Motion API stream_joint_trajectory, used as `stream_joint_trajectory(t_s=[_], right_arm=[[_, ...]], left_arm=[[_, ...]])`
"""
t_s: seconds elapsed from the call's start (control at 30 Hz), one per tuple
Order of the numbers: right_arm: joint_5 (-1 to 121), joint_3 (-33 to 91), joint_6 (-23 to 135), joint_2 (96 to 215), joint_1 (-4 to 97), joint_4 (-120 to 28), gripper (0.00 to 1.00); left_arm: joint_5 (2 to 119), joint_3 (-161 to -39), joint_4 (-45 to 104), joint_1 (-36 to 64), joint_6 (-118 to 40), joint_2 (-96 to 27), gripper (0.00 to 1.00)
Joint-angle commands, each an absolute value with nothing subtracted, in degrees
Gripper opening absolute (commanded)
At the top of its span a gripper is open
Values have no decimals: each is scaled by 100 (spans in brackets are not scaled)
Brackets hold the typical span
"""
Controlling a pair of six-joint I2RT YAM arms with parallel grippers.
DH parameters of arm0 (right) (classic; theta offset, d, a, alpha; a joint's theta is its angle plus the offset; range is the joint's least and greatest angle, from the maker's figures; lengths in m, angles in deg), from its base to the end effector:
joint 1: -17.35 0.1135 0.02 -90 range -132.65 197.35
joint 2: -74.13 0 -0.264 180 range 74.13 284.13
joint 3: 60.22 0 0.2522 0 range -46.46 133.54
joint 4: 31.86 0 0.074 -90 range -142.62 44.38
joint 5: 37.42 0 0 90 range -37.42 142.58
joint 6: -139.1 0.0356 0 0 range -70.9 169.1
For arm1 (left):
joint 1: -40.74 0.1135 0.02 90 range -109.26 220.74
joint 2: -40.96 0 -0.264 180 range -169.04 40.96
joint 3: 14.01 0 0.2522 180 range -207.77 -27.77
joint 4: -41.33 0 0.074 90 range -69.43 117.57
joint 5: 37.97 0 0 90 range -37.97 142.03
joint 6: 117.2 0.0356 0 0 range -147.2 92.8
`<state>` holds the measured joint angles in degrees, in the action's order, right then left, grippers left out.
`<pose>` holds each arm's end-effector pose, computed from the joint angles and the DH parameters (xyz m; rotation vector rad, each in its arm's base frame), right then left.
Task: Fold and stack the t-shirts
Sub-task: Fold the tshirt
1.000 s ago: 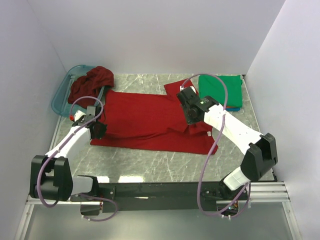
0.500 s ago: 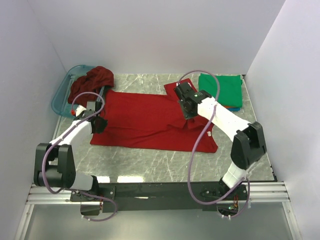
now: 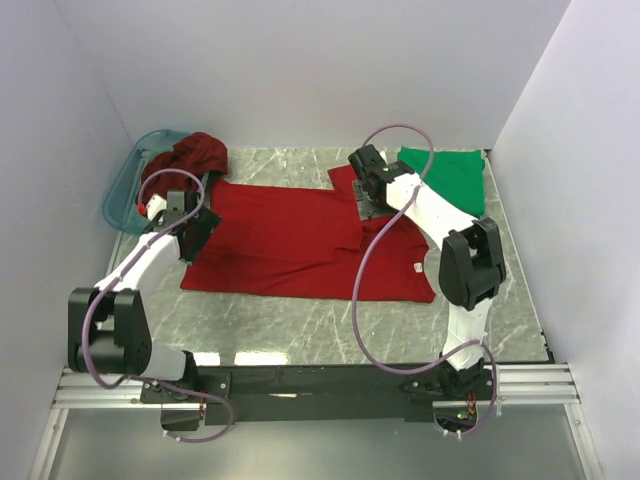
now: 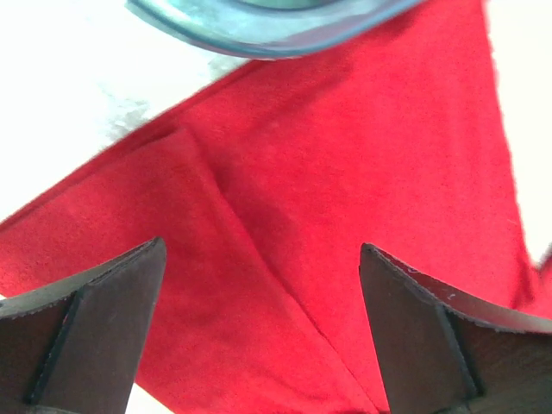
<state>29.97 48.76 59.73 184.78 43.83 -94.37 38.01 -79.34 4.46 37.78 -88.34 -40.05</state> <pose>0.3746 0.1713 0.2570 -0.2384 2.5694 -0.3005 0.2876 -0.0062 0.2199 -1.2840 2.0972 -0.1859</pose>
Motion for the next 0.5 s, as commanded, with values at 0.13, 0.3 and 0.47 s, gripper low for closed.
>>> stream_joint_trajectory(t_s=[0.13,0.3,0.47], right_arm=[[3884,3679,6395,17127,4416,-8860,73],[4940,2519,6501,16792,4460,-8140,74],[5811,2297,6580,17002,4521,-7604,80]], left_arm=[[4402,-7454,805,3793,-8635,-3111,99],[4728,-7066,1043,3784,-8477,-2962,100],[4817,-6873,860,3784,-8240,-2628,99]])
